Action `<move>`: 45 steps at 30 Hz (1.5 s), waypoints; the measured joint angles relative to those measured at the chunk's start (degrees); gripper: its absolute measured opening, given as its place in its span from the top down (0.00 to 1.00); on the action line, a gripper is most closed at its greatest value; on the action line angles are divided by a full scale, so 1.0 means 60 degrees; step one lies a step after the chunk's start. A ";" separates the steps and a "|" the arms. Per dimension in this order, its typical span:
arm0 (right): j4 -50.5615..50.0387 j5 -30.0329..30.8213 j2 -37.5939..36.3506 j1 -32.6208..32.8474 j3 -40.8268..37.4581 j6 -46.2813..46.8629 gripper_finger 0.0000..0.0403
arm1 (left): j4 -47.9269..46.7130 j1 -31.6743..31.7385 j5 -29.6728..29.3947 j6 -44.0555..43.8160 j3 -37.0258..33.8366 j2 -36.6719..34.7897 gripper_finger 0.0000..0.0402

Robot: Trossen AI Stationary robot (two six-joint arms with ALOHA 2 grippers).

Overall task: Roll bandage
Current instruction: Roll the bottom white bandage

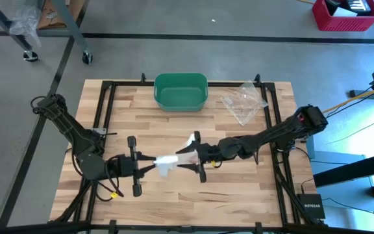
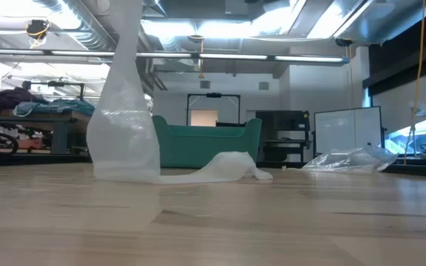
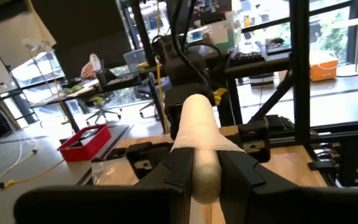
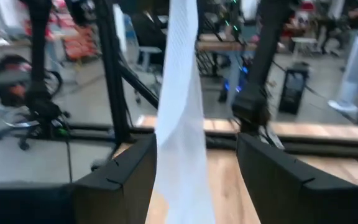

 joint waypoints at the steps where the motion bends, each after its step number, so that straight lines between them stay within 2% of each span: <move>1: 0.0304 -0.0202 0.0133 -0.0007 0.0000 -0.0003 0.45 | 0.0003 0.0000 0.0035 0.0004 0.0000 0.0000 0.89; 7: 0.1561 -0.0531 0.0974 -0.0011 0.0053 -0.0003 0.45 | -0.0036 0.0000 0.0053 -0.0198 0.0000 0.0000 0.89; 18: 0.0992 -0.0576 0.1845 -0.0003 0.1182 0.0258 0.45 | -0.0076 0.0004 0.0050 -0.0193 0.0000 0.0000 0.89; 29: 0.1054 -0.0137 0.1984 -0.0003 0.1381 0.0497 0.46 | -0.0073 0.0178 0.0050 -0.0044 0.0000 0.0000 0.89; 33: 0.1246 0.0437 0.1984 -0.0014 0.1381 0.0499 0.56 | 0.0023 0.0189 0.0061 -0.0019 0.0000 0.0000 0.89; 36: 0.1231 0.0572 0.1984 -0.0014 0.1425 0.0422 0.74 | 0.0459 0.0189 0.0087 0.0266 0.0000 0.0007 0.89; 38: 0.1032 0.0591 0.1910 0.0072 0.1499 -0.0089 0.91 | 0.1099 0.0189 0.0082 0.0628 0.0016 0.0007 0.89; 39: 0.0746 0.0644 0.1788 0.0149 0.1523 -0.0484 0.95 | 0.1270 0.0189 -0.0034 0.0782 0.0101 -0.0007 0.89; 42: -0.0485 0.1045 0.1140 0.0399 0.1762 -0.1143 0.95 | 0.1337 0.0154 -0.0267 0.0799 0.0587 -0.0105 0.89; 45: -0.2315 0.1465 0.0226 0.0644 0.2083 -0.1392 0.98 | 0.0616 0.0042 -0.0299 0.0829 0.1248 -0.0164 0.89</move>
